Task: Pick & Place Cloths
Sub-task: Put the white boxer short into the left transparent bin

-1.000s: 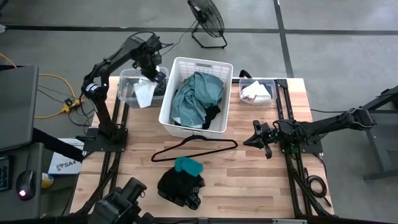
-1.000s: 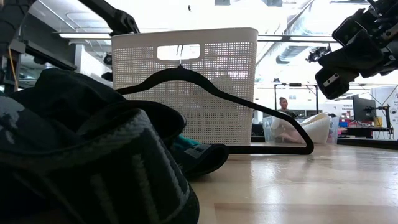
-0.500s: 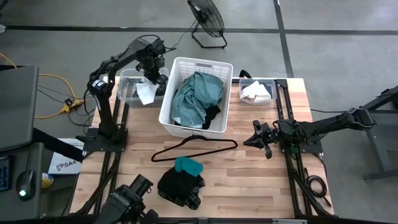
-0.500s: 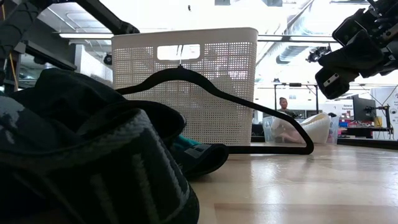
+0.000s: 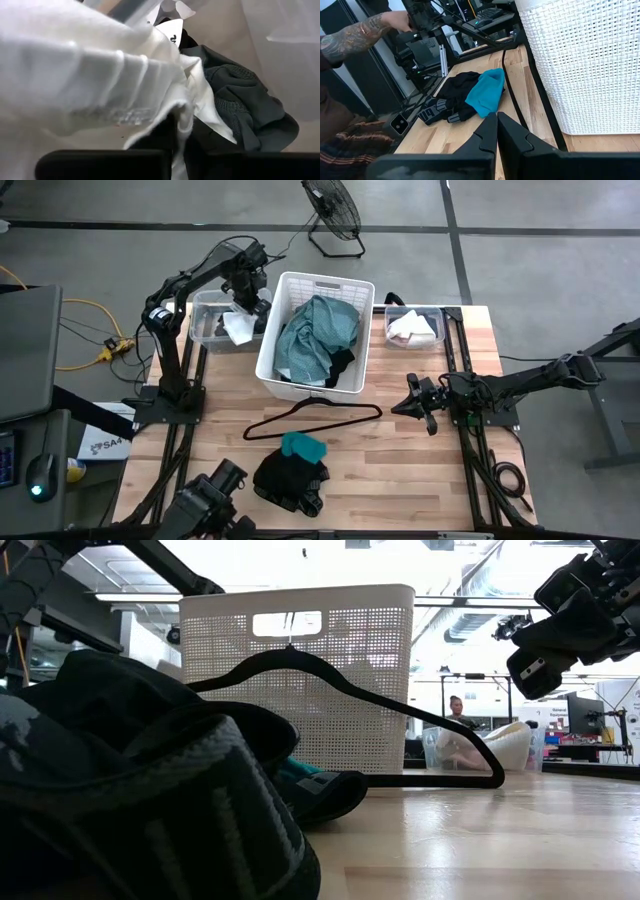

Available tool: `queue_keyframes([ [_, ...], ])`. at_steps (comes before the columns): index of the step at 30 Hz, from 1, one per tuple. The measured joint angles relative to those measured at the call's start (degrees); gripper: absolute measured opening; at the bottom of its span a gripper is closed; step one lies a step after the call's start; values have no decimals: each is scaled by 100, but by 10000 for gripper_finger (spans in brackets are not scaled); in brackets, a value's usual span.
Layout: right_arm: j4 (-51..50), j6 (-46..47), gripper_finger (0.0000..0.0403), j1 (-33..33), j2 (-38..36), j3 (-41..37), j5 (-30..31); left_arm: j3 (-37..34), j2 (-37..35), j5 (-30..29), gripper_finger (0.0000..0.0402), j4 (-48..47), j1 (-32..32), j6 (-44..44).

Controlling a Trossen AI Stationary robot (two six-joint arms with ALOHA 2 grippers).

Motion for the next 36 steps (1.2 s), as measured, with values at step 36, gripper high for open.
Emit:
queue_keyframes([
  [36,0,0,3,1,0,1,0,-3,-1594,-230,180,-1506,-814,443],
])
